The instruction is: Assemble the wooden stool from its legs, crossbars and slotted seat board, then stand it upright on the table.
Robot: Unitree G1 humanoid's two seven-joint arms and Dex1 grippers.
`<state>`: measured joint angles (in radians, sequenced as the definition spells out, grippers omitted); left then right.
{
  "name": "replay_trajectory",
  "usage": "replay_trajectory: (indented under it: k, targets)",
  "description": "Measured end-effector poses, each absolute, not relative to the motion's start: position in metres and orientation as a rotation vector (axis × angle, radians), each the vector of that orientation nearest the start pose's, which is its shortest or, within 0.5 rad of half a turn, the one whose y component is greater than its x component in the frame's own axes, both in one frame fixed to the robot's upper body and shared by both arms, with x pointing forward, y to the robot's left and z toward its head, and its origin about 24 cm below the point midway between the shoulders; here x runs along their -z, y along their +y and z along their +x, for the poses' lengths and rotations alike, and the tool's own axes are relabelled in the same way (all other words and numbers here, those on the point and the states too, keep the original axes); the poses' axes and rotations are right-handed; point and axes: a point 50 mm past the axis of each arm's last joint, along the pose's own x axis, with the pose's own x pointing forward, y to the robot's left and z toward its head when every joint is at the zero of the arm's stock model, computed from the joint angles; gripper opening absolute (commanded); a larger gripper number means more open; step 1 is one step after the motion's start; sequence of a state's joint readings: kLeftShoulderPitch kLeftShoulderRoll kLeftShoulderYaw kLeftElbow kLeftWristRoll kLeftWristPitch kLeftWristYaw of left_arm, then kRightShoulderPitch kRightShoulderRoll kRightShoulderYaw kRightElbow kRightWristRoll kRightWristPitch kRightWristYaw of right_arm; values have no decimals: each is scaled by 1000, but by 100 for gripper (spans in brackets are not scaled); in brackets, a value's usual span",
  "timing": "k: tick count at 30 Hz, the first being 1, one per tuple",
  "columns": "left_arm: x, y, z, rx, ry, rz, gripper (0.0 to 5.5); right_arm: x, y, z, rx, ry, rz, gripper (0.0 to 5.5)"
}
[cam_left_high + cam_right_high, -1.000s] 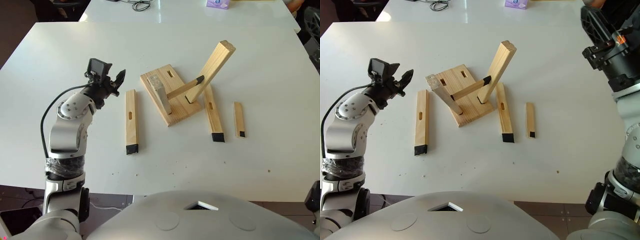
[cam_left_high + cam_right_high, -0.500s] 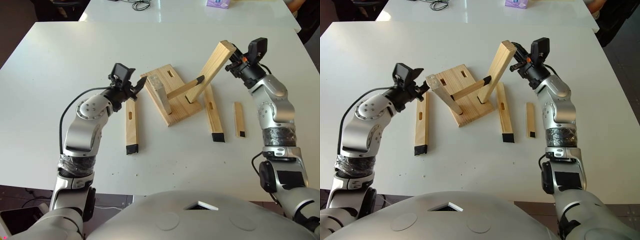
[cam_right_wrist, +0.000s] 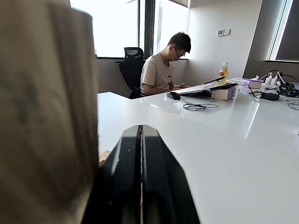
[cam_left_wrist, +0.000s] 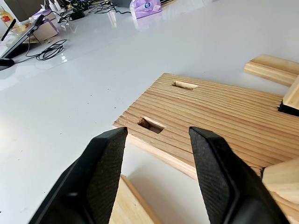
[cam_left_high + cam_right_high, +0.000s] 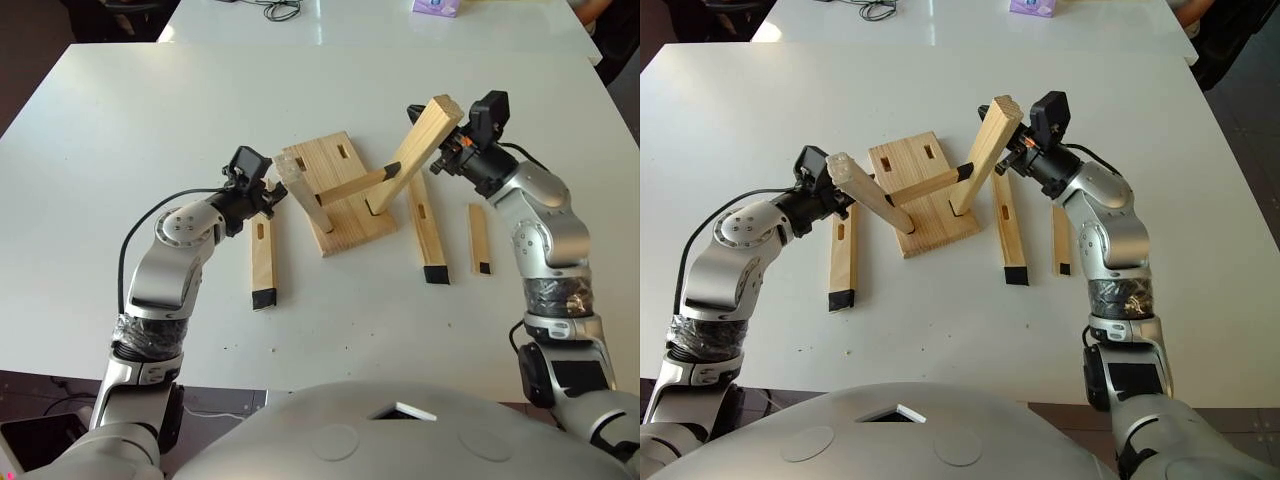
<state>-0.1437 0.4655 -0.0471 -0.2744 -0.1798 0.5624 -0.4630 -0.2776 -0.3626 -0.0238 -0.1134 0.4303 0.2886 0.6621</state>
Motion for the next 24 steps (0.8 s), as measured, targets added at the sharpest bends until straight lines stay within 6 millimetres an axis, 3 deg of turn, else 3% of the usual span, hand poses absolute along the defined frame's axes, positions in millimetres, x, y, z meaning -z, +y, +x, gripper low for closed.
replay_trajectory:
  k: [4, 9, 12, 19, 22, 24]
  targets:
    - [-97, 184, 267, 472, 241, 274, 245, -129, -166, 267, -710, -89, 18, 3]
    - [-98, 186, 269, 436, 243, 269, 245, -122, -156, 243, -660, -58, 47, 3]
    - [-105, 186, 273, 423, 219, 273, 245, -126, -146, 237, -680, -72, 55, 3]
    - [-111, 194, 280, 394, 212, 286, 245, -134, -144, 232, -676, -76, 41, 3]
    - [-113, 198, 279, 378, 218, 291, 245, -130, -151, 229, -584, -43, 25, 3]
    - [-120, 206, 269, 342, 198, 262, 245, -127, -172, 227, -407, -15, 20, 3]
